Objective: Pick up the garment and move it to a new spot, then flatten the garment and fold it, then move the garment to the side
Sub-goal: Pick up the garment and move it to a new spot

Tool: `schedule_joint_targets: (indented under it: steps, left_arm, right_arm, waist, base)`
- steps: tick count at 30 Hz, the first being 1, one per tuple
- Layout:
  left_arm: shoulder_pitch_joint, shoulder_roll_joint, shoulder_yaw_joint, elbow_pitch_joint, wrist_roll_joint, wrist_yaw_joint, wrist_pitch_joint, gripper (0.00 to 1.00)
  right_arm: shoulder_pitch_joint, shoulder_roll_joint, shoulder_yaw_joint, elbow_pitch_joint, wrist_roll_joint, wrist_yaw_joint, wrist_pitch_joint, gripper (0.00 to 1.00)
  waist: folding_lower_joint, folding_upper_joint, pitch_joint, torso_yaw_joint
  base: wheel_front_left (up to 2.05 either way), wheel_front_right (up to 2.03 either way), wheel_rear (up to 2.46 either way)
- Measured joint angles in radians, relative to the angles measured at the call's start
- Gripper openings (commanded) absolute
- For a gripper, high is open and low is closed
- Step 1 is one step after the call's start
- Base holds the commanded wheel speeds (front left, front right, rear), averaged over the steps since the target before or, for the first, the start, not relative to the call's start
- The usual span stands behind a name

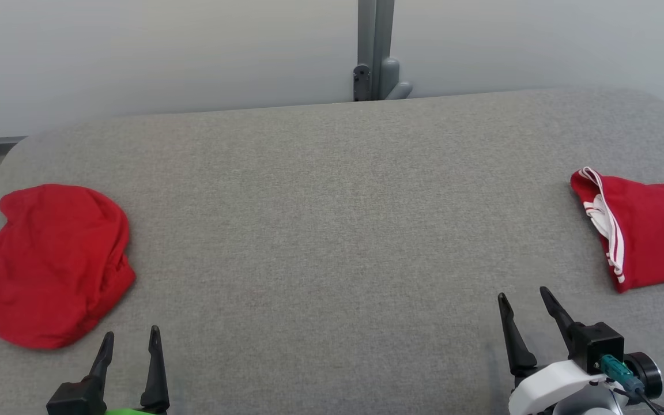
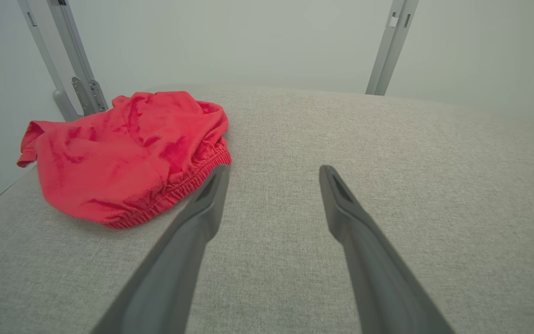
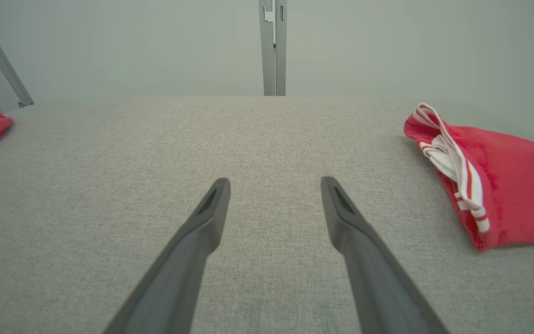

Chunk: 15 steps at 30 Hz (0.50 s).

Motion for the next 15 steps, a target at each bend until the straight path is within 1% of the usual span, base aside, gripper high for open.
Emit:
schedule_joint_targets:
  steps: [5, 15]
  left_arm:
    - [-0.003, -0.001, 0.003, 0.0, 0.004, 0.0, 0.0, 1.0]
    - [0.012, -0.001, 0.029, -0.012, 0.007, 0.003, 0.0, 1.0]
  right_arm:
    - [0.0, 0.0, 0.017, 0.003, 0.002, 0.0, 0.0, 1.0]
    - [-0.026, 0.0, 0.08, 0.014, 0.003, 0.0, 0.0, 1.0]
  waist:
    - [0.0, 0.0, -0.002, 0.05]
    - [0.0, 0.0, -0.008, 0.192]
  base:
    - [0.0, 0.0, 0.0]
    - [0.0, 0.0, 0.0]
